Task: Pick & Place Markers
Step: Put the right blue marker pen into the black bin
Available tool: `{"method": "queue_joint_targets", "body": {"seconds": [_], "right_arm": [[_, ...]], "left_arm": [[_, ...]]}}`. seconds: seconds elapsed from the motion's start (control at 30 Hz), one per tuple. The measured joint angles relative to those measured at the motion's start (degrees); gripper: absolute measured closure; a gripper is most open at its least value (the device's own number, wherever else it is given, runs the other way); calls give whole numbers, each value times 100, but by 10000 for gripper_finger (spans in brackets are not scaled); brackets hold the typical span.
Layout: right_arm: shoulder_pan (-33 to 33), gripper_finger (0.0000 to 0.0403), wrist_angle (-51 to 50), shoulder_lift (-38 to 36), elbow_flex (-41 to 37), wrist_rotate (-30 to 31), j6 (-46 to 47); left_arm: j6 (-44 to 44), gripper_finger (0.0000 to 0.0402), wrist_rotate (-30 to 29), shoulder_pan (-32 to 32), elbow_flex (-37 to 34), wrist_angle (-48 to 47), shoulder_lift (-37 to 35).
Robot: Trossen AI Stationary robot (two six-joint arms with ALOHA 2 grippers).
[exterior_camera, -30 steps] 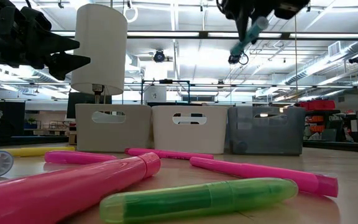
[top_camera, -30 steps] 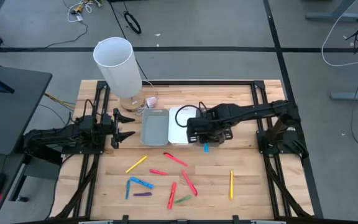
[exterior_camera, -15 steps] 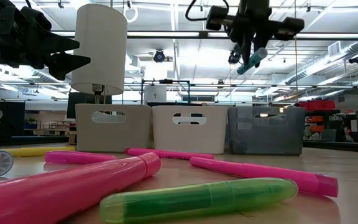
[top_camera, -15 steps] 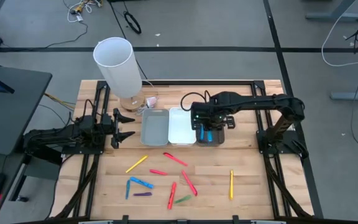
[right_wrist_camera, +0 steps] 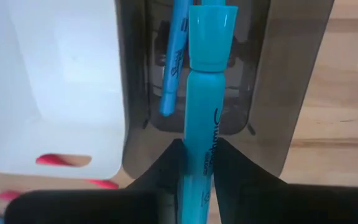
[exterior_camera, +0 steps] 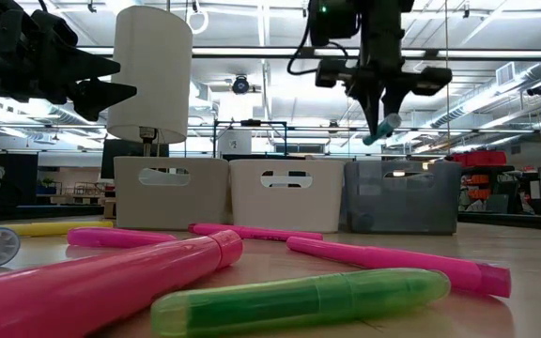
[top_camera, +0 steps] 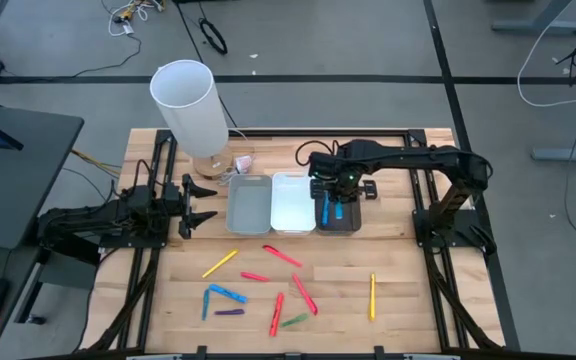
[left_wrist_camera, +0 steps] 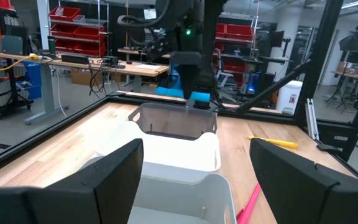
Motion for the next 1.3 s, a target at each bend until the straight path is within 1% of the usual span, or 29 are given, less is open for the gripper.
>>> {"method": "queue_joint_targets", "body": {"seconds": [0.2, 0.4, 0.77, 0.93, 1.3], "right_arm": [[-173, 348, 32, 2, -140, -8, -133], [-174, 348, 135, 2, -179, 182, -129], [-180, 348, 779, 49, -840, 131, -125], [-181, 348, 1003, 201, -1039, 26, -229], [-337, 348, 1295, 734, -1071, 78, -517]], "left_arm": [[0, 99, 0, 2, 1, -1, -2], [0, 99, 0, 2, 0, -2, -2], [-1, 99, -1, 1, 0, -2, -1], [-2, 99, -2, 0, 2, 0, -2], [-1, 99, 0, 1, 1, -2, -1]]}}
